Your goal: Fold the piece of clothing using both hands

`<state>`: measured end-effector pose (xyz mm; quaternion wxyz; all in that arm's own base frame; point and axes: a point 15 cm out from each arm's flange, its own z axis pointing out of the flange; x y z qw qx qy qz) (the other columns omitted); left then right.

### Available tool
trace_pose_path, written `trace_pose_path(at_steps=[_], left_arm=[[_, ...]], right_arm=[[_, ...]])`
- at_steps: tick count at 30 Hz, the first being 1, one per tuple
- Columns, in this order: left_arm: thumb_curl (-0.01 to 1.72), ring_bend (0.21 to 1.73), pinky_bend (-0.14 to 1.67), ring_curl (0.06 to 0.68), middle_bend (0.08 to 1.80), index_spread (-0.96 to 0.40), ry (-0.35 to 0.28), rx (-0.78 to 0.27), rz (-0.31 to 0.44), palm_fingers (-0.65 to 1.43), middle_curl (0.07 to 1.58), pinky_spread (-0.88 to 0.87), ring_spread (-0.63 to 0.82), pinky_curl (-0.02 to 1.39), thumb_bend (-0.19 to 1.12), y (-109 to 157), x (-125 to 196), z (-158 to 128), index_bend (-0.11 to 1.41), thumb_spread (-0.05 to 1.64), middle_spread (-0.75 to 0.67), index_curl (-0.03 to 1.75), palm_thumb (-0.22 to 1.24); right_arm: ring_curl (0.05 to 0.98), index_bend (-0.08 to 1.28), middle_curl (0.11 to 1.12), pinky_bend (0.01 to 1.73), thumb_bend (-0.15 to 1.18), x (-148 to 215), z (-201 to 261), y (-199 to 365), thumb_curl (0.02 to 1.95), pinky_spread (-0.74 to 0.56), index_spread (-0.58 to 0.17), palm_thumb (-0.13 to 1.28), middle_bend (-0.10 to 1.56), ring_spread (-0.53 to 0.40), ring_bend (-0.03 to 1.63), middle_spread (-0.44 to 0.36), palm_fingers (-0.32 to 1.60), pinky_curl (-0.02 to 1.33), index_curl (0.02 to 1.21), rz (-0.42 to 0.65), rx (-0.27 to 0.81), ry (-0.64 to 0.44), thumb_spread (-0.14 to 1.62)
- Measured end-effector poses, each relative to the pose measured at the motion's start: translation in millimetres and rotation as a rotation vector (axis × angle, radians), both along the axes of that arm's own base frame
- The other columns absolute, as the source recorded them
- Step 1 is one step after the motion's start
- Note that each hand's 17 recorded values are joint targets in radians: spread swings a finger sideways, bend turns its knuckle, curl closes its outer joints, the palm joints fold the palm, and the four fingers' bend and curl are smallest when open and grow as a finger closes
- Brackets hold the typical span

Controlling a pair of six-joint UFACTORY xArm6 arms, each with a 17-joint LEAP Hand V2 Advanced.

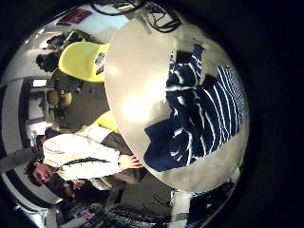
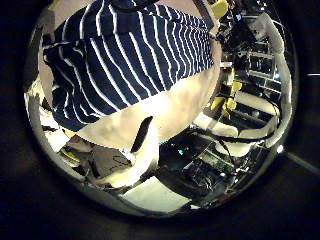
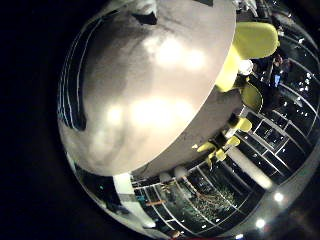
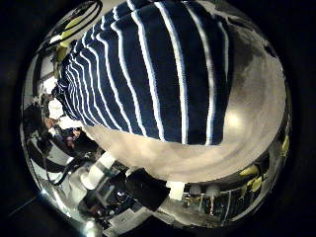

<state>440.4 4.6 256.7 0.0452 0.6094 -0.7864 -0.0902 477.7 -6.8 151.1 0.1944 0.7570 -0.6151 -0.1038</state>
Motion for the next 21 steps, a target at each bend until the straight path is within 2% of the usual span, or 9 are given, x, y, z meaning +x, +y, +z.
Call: trace_pose_path(at_steps=[4, 8, 10, 12, 13, 14, 15, 18, 21], left_arm=[[0.29, 0.86, 0.49, 0.309, 0.19, 0.01, -0.002, 0.002, 0.003, 0.06, 0.38, 0.12, 0.05, 0.49, -0.02, 2, 0, 1, 0.16, 1.10, 0.19, 0.34, 0.32], [0.29, 0.86, 0.49, 0.306, 0.19, 0.01, 0.001, 0.001, 0.003, 0.06, 0.37, 0.12, 0.05, 0.48, -0.02, 1, 0, 0, 0.16, 1.11, 0.19, 0.33, 0.32], [0.29, 0.86, 0.49, 0.304, 0.19, 0.01, 0.001, 0.001, 0.003, 0.07, 0.37, 0.12, 0.05, 0.47, -0.02, 2, 0, 1, 0.16, 1.11, 0.19, 0.33, 0.32], [0.29, 0.86, 0.49, 0.303, 0.19, 0.01, 0.001, 0.001, 0.001, 0.07, 0.37, 0.12, 0.04, 0.47, -0.02, 1, 0, 0, 0.16, 1.11, 0.18, 0.33, 0.32], [0.29, 0.86, 0.49, 0.303, 0.19, 0.01, 0.000, -0.001, 0.000, 0.08, 0.37, 0.12, 0.04, 0.46, -0.02, 0, -1, 1, 0.16, 1.11, 0.18, 0.33, 0.32], [0.29, 0.86, 0.49, 0.302, 0.19, 0.01, 0.002, -0.002, -0.001, 0.08, 0.37, 0.12, 0.04, 0.46, -0.02, -1, -1, 1, 0.16, 1.11, 0.18, 0.33, 0.32], [0.29, 0.86, 0.49, 0.301, 0.19, 0.01, 0.002, -0.002, 0.000, 0.08, 0.37, 0.12, 0.04, 0.46, -0.02, -1, -1, 1, 0.16, 1.11, 0.18, 0.32, 0.32], [0.29, 0.86, 0.48, 0.299, 0.20, 0.01, 0.004, -0.002, -0.003, 0.08, 0.37, 0.12, 0.04, 0.46, -0.02, -1, -2, 1, 0.16, 1.11, 0.18, 0.32, 0.32], [0.29, 0.86, 0.48, 0.296, 0.20, 0.01, 0.012, -0.002, -0.005, 0.09, 0.37, 0.12, 0.04, 0.45, -0.02, -2, -6, 0, 0.16, 1.11, 0.18, 0.32, 0.32]], right_arm=[[0.324, 0.15, 0.39, 0.54, -0.02, -3, -2, 4, 0.30, 0.31, -0.231, 0.27, 0.37, 0.027, 0.77, 0.013, 0.27, 0.43, 0.33, 0.009, -0.002, 0.008, 1.03], [0.353, 0.15, 0.41, 0.60, 0.00, -8, -5, 11, 0.31, 0.19, -0.239, 0.36, 0.45, -0.095, 0.93, -0.052, 0.54, 0.43, 0.31, 0.028, -0.006, 0.027, 1.03], [0.374, 0.14, 0.43, 0.76, 0.00, -12, -8, 11, 0.33, 0.01, -0.271, 0.43, 0.50, -0.180, 1.01, -0.109, 0.78, 0.46, 0.30, 0.029, -0.009, 0.048, 1.04], [0.388, 0.15, 0.45, 0.83, 0.00, -17, -13, 9, 0.34, -0.10, -0.291, 0.47, 0.55, -0.211, 1.04, -0.134, 0.88, 0.47, 0.30, 0.026, -0.012, 0.073, 1.05], [0.402, 0.18, 0.48, 0.88, 0.01, -19, -13, 8, 0.35, -0.22, -0.328, 0.52, 0.62, -0.234, 1.07, -0.164, 1.09, 0.47, 0.31, 0.024, -0.013, 0.081, 1.05], [0.415, 0.22, 0.51, 0.89, 0.01, -22, -14, 6, 0.36, -0.28, -0.348, 0.55, 0.66, -0.239, 1.09, -0.177, 1.19, 0.48, 0.33, 0.020, -0.014, 0.096, 1.05], [0.429, 0.25, 0.52, 0.91, 0.01, -25, -13, 4, 0.37, -0.32, -0.367, 0.58, 0.70, -0.241, 1.09, -0.187, 1.21, 0.50, 0.35, 0.017, -0.017, 0.110, 1.05], [0.460, 0.46, 0.59, 0.97, 0.04, -31, -10, 1, 0.41, -0.35, -0.404, 0.71, 0.85, -0.234, 1.12, -0.188, 1.38, 0.54, 0.45, 0.013, -0.025, 0.133, 1.04], [0.497, 0.67, 0.65, 1.08, 0.08, -31, -3, -2, 0.46, -0.32, -0.403, 0.86, 0.98, -0.230, 1.19, -0.180, 1.35, 0.59, 0.55, 0.016, -0.029, 0.125, 1.02]])
